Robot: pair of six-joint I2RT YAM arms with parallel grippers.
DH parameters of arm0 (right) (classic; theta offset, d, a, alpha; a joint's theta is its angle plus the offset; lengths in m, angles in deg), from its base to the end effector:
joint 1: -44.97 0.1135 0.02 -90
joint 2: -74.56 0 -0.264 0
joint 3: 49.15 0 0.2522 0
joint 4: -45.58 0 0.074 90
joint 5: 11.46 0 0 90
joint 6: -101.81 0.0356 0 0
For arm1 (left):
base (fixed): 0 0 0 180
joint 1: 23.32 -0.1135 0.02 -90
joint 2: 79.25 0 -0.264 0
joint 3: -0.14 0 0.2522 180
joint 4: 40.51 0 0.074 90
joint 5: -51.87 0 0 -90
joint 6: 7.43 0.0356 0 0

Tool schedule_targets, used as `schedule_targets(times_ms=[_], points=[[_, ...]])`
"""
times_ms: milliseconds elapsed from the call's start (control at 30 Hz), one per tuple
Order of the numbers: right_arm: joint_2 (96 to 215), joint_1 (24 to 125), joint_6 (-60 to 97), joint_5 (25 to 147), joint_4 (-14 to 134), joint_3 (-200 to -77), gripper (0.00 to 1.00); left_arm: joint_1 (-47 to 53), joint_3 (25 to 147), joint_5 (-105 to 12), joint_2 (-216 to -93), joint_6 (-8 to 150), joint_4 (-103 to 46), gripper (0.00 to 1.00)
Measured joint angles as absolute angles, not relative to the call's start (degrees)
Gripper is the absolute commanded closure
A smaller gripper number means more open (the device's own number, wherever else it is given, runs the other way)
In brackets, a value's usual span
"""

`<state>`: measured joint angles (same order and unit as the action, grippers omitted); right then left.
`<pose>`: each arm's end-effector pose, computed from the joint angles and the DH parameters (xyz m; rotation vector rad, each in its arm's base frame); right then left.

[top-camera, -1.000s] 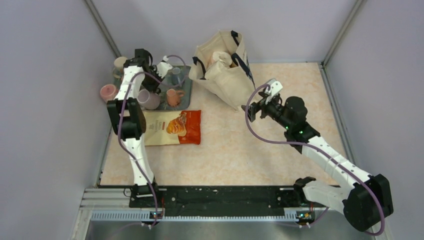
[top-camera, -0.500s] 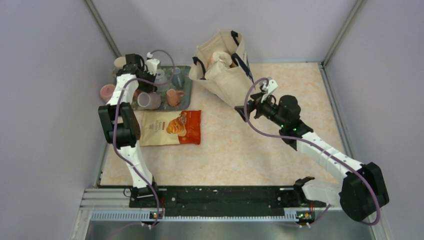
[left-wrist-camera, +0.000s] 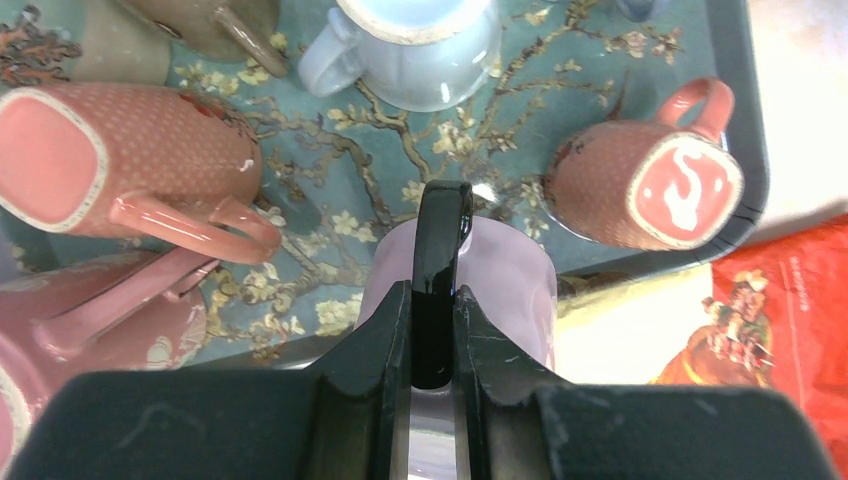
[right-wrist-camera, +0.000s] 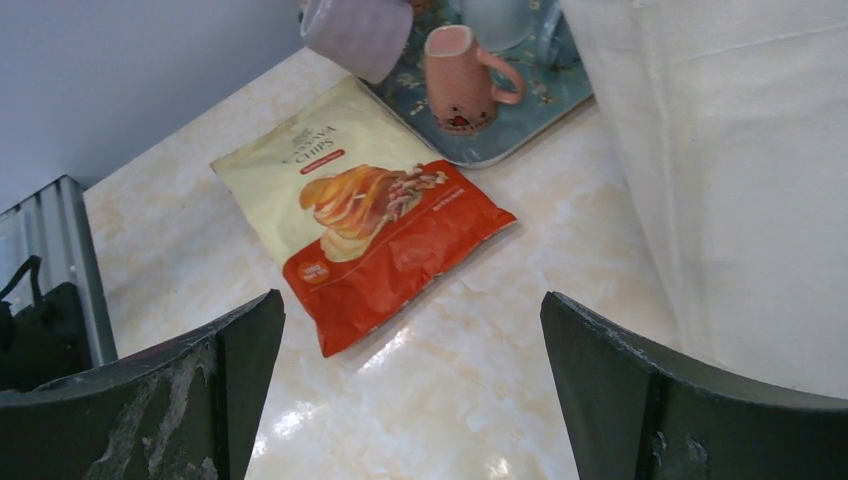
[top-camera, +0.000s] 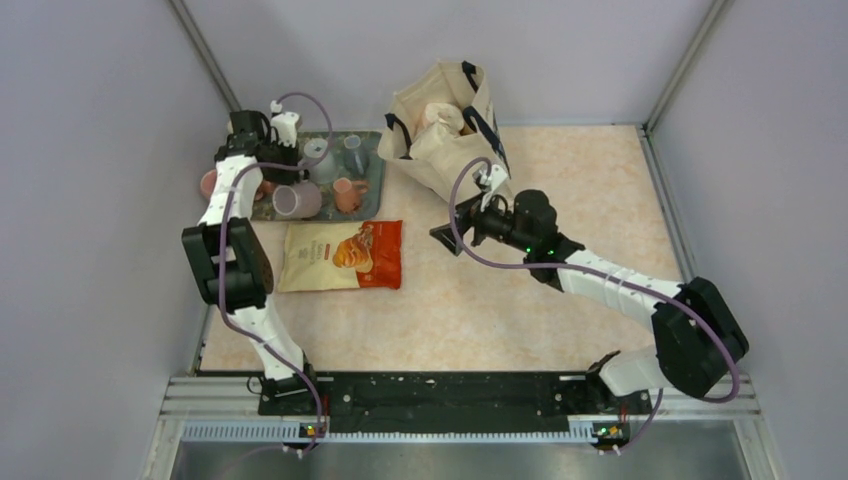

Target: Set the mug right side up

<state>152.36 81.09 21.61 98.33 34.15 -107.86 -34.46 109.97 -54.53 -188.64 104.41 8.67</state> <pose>0.2426 0.1919 0.2747 -0.6613 1.6506 0.8820 0.4250 0.0734 0.2832 0.3496 2.3517 -0.0743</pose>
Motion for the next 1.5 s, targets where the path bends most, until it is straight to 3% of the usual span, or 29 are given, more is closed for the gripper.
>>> schedule_targets(times_ms=[400, 767, 1400, 1500], points=[[170.0, 90.3, 27.3, 100.1, 26.6, -118.9, 0.01, -35.6, 101.6, -60.2, -178.7, 102.2, 8.6, 1.0], [188.3, 91.4, 40.2, 102.4, 14.5, -129.1, 0.01, -35.6, 91.2, -67.9, -168.7, 101.9, 11.0, 1.0], [207.6, 92.7, 53.0, 106.4, 2.9, -140.7, 0.01, -35.5, 84.1, -78.8, -167.7, 98.2, 6.7, 1.0], [209.6, 92.8, 54.6, 107.5, 0.4, -141.7, 0.05, -35.5, 83.9, -79.9, -167.7, 97.7, 6.0, 1.0]])
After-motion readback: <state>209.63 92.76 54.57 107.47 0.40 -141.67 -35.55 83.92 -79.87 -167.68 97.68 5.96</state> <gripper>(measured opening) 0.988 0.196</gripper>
